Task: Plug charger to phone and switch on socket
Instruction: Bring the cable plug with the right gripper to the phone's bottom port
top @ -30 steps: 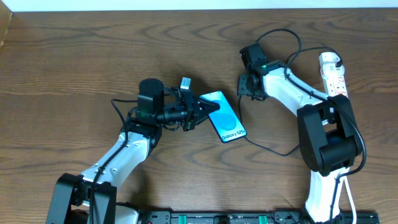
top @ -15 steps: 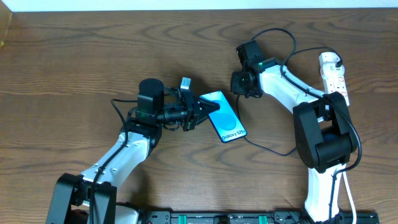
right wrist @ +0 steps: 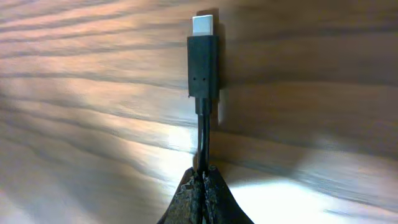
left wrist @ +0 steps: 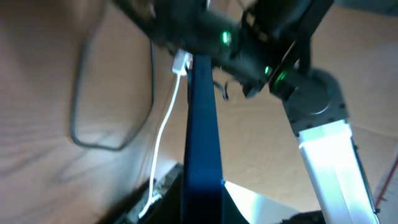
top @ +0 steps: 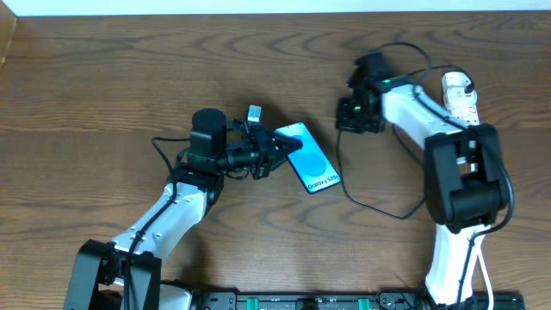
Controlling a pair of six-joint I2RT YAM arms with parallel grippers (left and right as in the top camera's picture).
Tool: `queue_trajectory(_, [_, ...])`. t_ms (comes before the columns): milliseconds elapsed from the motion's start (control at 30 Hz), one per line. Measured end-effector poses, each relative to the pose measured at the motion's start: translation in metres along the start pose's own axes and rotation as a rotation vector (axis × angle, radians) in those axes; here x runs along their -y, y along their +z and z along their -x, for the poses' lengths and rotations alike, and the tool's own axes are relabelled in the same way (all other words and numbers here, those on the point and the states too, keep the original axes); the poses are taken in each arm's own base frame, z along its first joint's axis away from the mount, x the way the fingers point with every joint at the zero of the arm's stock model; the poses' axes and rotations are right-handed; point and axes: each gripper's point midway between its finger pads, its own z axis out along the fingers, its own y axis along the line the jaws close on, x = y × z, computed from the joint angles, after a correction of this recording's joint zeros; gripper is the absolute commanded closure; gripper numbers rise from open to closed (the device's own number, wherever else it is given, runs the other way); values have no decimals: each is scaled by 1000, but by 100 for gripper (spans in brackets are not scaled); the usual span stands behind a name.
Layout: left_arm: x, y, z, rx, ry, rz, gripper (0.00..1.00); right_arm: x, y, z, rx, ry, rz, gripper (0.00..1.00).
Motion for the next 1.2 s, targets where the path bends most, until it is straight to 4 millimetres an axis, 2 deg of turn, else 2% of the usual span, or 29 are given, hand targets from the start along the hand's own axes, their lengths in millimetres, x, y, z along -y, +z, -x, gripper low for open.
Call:
queue_trajectory(100, [3,-6,13,53,36,-12,93,19,-17,-11,-56,15,24,99])
queue_trajectory(200, [10,-17,30,115,101,-36,92,24,-51,-24,-91,-12,61,99])
queue_trajectory(233, [12,-20,35,133,127,-45,93,19,-69,-32,-102,-45,79,99])
queue_trajectory(267, [14,-23,39,147,145,-53,93,15,-78,-35,-103,-62,91,99])
queue_trajectory(333, [18,-27,47,173,184,-70,92,2,-109,-56,-129,-136,124,99])
queue_trajectory(467, [20,-25,54,185,234,-92,93,-18,-153,-90,-152,-253,164,99])
queue_trajectory(567, [16,-23,58,186,230,-89,92,-26,-170,-108,-157,-310,176,99])
queue_trajectory(667, [15,-22,58,186,235,-89,92,-35,-189,-136,-154,-385,185,98])
queue_trajectory(867, [28,-24,56,180,299,-129,93,-55,-202,-184,-83,-556,224,98])
queue_trajectory(1033, [30,-23,51,157,311,-138,92,-69,-178,-214,-69,-668,268,98])
queue_trajectory(1200, [30,-23,44,113,316,-145,93,-73,-155,-227,-92,-683,284,99])
